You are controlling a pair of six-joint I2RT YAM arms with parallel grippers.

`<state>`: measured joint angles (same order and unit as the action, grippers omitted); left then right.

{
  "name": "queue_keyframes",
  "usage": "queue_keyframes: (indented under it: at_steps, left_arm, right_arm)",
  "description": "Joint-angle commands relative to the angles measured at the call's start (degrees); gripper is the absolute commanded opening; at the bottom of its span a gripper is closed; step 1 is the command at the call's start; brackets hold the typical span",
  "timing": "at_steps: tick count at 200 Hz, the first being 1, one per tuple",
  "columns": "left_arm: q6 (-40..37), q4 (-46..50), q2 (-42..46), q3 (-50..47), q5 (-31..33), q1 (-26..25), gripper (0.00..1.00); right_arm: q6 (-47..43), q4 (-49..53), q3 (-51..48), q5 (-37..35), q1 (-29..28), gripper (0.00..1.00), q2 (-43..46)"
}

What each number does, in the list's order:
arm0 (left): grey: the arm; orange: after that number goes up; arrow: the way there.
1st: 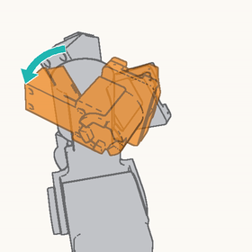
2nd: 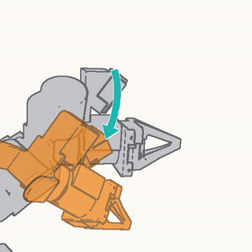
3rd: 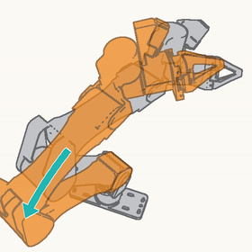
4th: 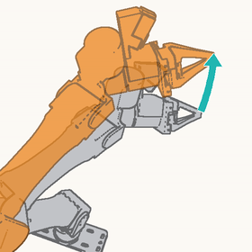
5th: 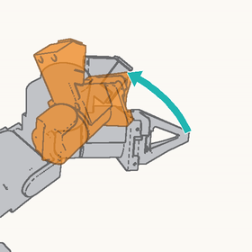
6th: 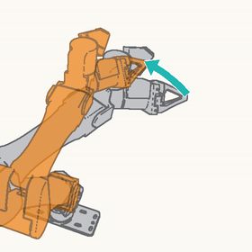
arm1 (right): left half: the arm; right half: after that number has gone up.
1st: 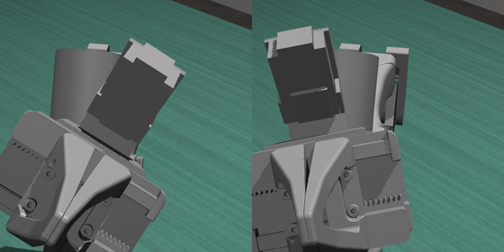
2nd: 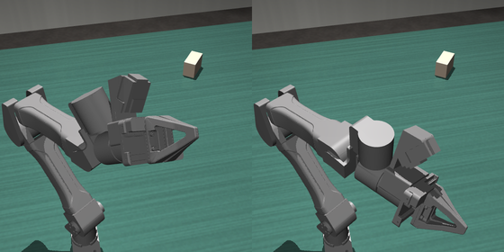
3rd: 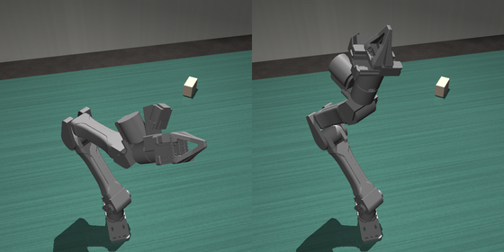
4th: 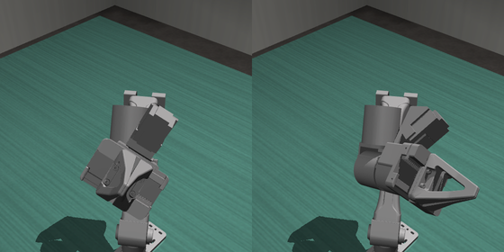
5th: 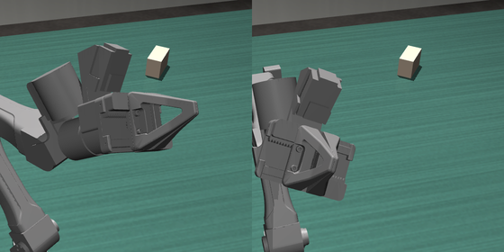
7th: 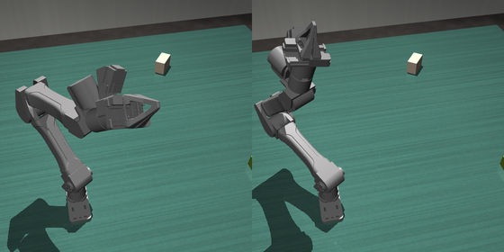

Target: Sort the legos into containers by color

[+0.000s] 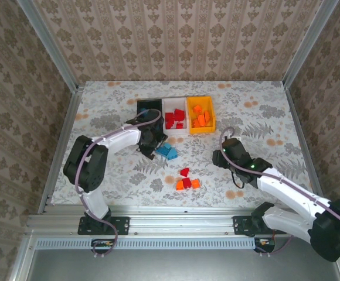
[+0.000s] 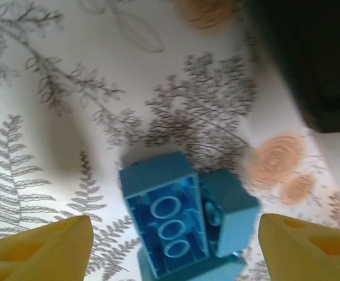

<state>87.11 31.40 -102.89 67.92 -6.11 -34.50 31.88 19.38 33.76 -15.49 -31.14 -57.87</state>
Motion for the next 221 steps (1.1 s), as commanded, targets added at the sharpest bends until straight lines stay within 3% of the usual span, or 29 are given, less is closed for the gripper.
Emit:
queue_keyframes:
  at_steps: [1,54,139,221]
  left_arm:
    - [4.24,3.88,0.21,1.78,1.51,-0.48,0.77]
    - [6.32,4.35,-3.4,3.71,0.11,0.05,0.77]
    - [7.03,1.76,-5.9,1.39,-0.16,0.34,0.69]
    - [5.83,-1.22,-1.75,-3.38,2.0,-0.39,0.6]
  right_arm:
    - [-1.02,-0.71,-1.8,1.15,1.21,0.58,2.69]
    - [-1.03,-0.52,-3.26,1.47,2.42,0.59,5.41]
    - [-1.18,-0.83,-3.92,1.35,2.91,0.59,5.92]
    - [-1.06,-1.33,-4.14,1.54,2.99,0.59,5.88]
